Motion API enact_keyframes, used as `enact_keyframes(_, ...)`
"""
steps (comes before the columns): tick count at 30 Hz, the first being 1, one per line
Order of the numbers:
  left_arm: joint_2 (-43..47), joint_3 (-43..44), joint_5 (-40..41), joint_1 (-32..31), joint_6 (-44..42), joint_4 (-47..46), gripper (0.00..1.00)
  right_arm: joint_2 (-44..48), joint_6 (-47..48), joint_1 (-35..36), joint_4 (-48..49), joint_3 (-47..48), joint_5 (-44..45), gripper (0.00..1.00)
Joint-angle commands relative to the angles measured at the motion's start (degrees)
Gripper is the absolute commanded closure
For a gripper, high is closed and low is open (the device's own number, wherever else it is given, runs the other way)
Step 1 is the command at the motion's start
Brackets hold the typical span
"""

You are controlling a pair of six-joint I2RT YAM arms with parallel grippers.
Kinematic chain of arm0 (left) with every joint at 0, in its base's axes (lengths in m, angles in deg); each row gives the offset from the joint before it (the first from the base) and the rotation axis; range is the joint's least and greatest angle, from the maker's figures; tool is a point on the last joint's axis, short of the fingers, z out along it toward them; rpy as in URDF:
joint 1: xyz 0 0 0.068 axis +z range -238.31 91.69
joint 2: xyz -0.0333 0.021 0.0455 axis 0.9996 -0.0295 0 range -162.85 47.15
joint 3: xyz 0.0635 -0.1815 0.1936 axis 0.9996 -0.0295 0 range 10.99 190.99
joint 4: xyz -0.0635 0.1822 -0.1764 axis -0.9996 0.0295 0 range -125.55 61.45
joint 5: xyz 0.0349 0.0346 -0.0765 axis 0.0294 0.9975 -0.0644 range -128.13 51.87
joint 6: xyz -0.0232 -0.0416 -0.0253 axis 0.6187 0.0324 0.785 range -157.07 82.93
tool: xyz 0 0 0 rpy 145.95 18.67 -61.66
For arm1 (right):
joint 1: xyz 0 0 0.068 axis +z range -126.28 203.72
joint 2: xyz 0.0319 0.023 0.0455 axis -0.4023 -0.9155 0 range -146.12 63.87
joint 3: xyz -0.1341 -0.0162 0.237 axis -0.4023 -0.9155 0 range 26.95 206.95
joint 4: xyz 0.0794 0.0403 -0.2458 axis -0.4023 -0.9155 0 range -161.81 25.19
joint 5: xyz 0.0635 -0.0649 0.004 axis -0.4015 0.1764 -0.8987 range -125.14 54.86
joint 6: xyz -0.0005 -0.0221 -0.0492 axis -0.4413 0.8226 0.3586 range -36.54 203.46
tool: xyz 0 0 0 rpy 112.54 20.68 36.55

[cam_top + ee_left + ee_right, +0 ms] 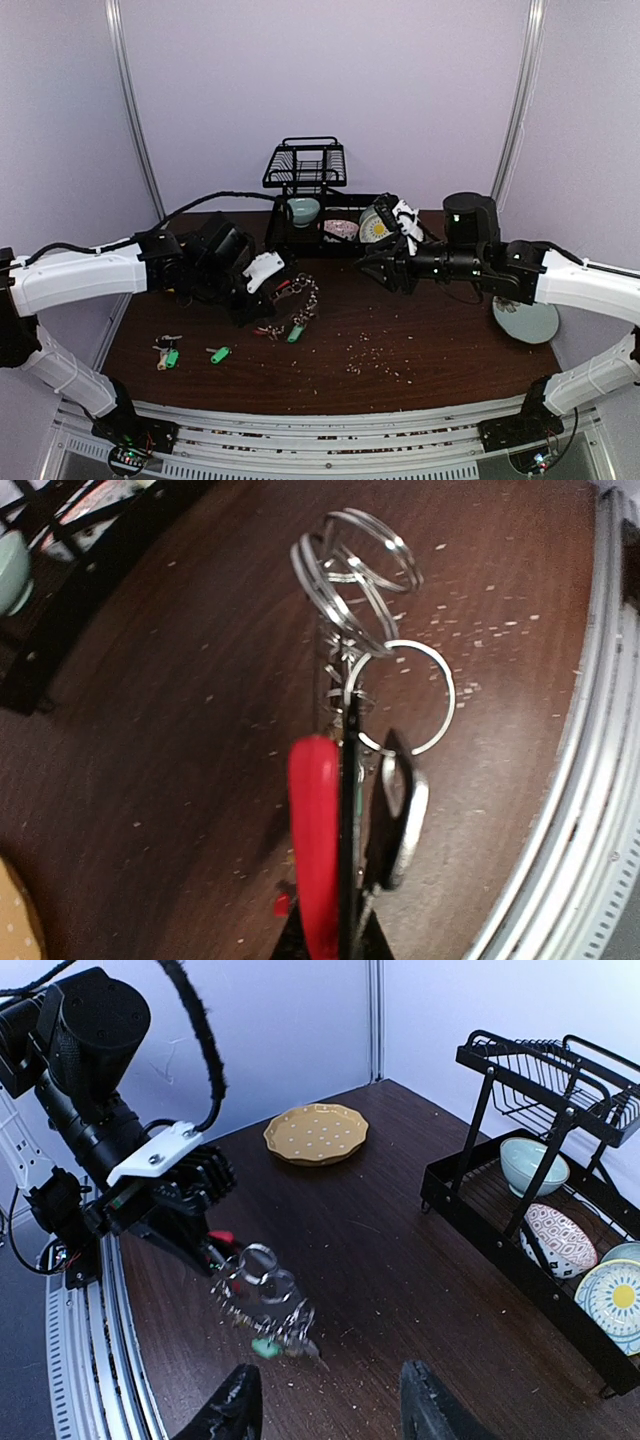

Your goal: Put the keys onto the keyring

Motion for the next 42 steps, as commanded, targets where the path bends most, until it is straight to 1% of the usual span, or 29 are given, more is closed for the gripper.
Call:
enact_keyframes(1,1.39,-3.17,-16.48,-0.44,-0.85,-5.37,1.0,3.19,-0.69,-0.21,-0.53,0.21,3.57,0.51)
enact_keyframes(4,-1.61,-3.87,-25.0,-0.44,-0.62,-4.28,1.0,3.33,-0.29,-0.2,-0.94,0.62,4.55,0.5)
enact_keyframes(6,-3.76,-4.22,-28.19,-0.44,-0.58,-3.55,1.0,2.86,-0.21,-0.21,-0.95,1.05,4.2,0.5)
enact_keyframes(9,-7.09,-4.33,-29.54,1.06,0.26,-3.44,1.0,1.88,-0.21,-0.22,-1.16,1.72,3.31,0.5)
enact_keyframes(13,-13.78,-2.41,-29.96,5.44,0.39,-2.06,1.0,1.62,-0.17,-0.26,-1.09,2.0,2.77,0.5)
enact_keyframes(17,-19.53,0.83,-27.52,7.98,-1.51,-0.7,1.0,1.79,-0.03,-0.27,-1.77,2.25,2.58,0.5)
enact_keyframes(23,-27.07,7.65,-18.92,13.58,-2.45,1.39,1.0,2.23,-0.42,-0.25,-1.15,1.1,1.96,0.5)
enact_keyframes(27,-29.73,9.99,-17.53,15.72,-3.26,1.73,1.0,2.89,-0.52,-0.19,-1.22,0.5,2.23,0.5)
enact_keyframes(28,-30.27,10.54,-16.78,16.0,-3.5,2.14,0.98,3.12,-0.48,-0.24,-1.22,0.28,2.39,0.5)
enact_keyframes(31,-31.43,11.87,-14.59,16.5,-3.64,3.05,0.87,3.41,-0.62,-0.3,-0.96,-0.15,2.41,0.5)
enact_keyframes(32,-31.45,12.0,-13.82,16.75,-3.65,3.06,0.81,3.35,-0.72,-0.29,-0.88,-0.32,2.37,0.5)
enact_keyframes(35,-29.6,12.3,-8.84,17.8,-2.41,2.11,0.55,3.22,-1.14,-0.28,-0.55,-0.58,1.88,0.5)
enact_keyframes(37,-26.3,11.78,-5.5,18.83,-1.51,0.25,0.44,3.21,-1.25,-0.3,-0.3,-0.7,1.53,0.5)
enact_keyframes(40,-20.69,10.71,-0.68,19.6,-1.24,-1.84,0.34,3.15,-1.37,-0.23,-0.34,-0.81,1.03,0.5)
enact_keyframes(42,-16.77,8.71,1.5,19.65,-0.72,-2.43,0.32,3.03,-1.52,-0.29,-0.34,-0.79,0.59,0.5)
